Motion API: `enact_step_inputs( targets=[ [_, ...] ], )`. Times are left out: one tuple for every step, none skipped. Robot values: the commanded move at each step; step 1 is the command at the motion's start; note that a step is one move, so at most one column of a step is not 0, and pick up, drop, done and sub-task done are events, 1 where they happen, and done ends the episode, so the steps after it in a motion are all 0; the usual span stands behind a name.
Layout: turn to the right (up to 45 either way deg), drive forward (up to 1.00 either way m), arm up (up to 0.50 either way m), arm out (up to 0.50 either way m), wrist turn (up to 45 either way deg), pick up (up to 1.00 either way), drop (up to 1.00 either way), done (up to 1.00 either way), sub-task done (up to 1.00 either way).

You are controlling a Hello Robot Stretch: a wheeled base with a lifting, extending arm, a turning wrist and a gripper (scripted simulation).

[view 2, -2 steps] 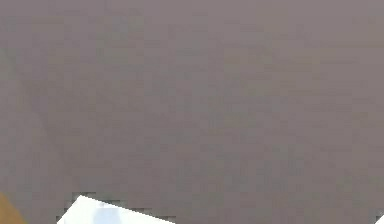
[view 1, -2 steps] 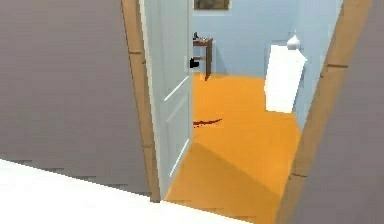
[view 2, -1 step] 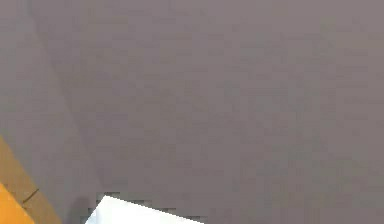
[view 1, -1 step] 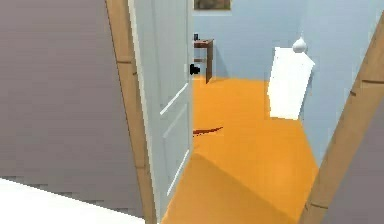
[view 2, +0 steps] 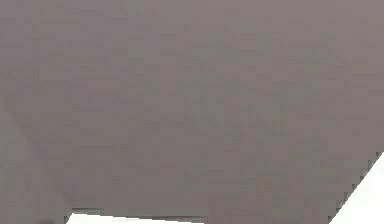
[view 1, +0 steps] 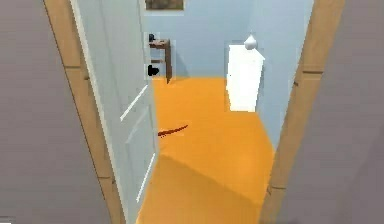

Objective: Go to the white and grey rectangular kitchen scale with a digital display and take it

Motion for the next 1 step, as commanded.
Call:
enact_step_inputs(
  targets=[
    [0.0,1.0,0.0,0.0,0.0,0.0,0.0,0.0,0.0]
  ],
)
